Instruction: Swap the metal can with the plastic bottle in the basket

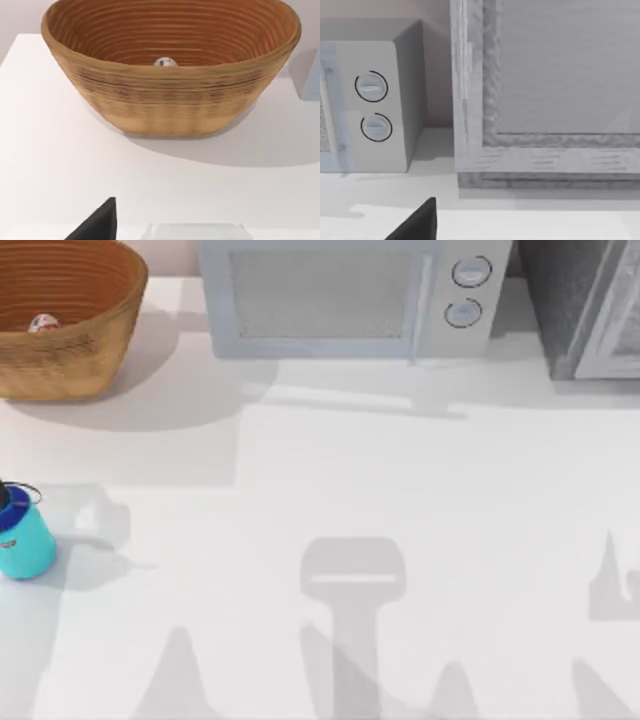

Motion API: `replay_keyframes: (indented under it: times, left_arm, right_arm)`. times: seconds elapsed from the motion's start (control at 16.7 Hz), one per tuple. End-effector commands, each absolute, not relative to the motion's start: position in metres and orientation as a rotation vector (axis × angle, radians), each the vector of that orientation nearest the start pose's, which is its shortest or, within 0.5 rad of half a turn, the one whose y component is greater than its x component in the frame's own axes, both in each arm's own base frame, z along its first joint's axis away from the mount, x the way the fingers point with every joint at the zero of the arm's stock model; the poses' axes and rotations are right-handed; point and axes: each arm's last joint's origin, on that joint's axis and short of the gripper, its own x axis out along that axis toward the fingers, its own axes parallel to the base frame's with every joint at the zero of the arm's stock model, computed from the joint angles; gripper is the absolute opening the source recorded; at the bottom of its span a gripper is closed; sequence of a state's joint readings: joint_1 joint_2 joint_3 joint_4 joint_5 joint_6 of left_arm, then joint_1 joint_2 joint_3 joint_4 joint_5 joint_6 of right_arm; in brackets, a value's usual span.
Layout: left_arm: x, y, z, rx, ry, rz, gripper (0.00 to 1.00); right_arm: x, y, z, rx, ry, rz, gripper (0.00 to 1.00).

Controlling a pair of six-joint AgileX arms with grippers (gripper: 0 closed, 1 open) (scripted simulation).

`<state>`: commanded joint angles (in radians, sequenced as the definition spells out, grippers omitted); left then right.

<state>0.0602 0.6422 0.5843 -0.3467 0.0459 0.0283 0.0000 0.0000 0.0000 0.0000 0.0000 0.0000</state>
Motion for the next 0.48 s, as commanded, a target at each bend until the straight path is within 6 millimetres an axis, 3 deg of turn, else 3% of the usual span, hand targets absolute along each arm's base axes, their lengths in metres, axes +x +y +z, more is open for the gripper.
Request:
replay_keyframes:
  times: [0.24,0.48]
  left_arm:
    - [0.212,0.016,0.318,-0.009,0.558,-0.01,1.0]
    - [0.292,0.03,0.347,-0.035,0.723,-0.04,1.0]
  right_arm:
    - [0.106,-0.001,0.16,0.0,0.0,0.0,1.0]
    - [0.106,-0.001,0.16,0.0,0.0,0.0,1.0]
